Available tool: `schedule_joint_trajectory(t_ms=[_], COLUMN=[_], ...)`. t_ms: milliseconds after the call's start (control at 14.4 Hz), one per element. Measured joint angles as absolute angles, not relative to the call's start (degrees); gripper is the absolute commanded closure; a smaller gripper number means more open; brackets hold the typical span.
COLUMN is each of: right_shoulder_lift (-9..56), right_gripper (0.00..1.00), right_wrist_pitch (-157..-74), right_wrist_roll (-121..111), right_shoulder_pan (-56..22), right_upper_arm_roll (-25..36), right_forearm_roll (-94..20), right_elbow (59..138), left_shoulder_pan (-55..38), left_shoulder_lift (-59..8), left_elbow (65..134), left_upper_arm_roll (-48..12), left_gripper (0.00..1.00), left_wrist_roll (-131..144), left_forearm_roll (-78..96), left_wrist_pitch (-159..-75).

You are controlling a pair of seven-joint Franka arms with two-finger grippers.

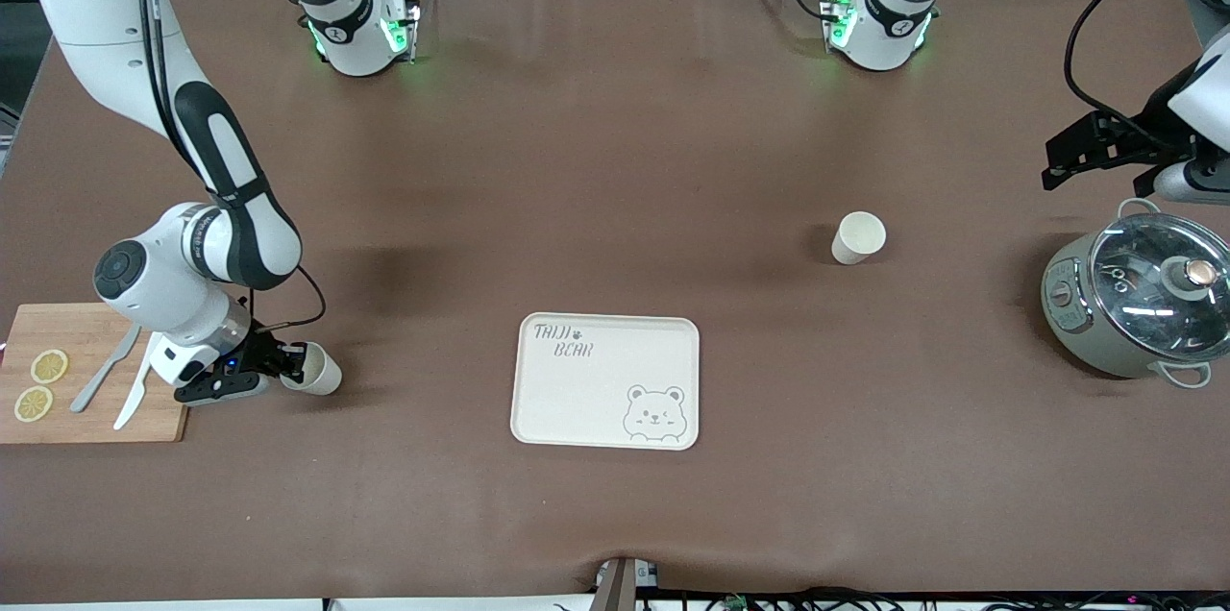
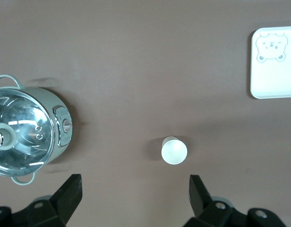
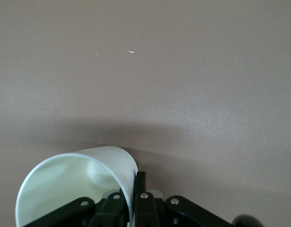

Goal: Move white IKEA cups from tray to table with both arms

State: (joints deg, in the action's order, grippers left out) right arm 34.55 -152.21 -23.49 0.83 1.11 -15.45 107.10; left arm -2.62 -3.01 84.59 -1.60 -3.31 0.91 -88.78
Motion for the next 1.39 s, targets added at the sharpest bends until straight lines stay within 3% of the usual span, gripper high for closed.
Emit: schedule_joint_trajectory(t_ms=[624, 1110, 1388], right_shoulder_lift=[34.31, 29.03, 25.94], right_gripper=[0.0, 0.0, 0.0], right_wrist_pitch=[-149.81, -120.65, -107.24], right_wrist_roll=[-23.64, -23.53, -14.69], right_shoulder_pan=[0.83, 0.92, -0.47], right_upper_arm_roll=[1.1, 4.23, 3.96], right_forearm_roll=[-15.49, -15.06, -6.26], right_elbow=[104.92, 90.51, 81.65], left_shoulder_pan=[-2.6, -2.56, -2.55], left_shoulder_lift=[-3.3, -3.34, -3.38], left_elbow=[84.49, 84.47, 84.46], left_upper_arm_roll=[-1.55, -0.86, -0.83], left_gripper=[0.0, 0.0, 0.0], left_wrist_roll=[-5.63, -5.63, -5.63], left_forearm_roll=[0.91, 0.91, 0.89], left_wrist_pitch=[-87.08, -86.42, -86.4])
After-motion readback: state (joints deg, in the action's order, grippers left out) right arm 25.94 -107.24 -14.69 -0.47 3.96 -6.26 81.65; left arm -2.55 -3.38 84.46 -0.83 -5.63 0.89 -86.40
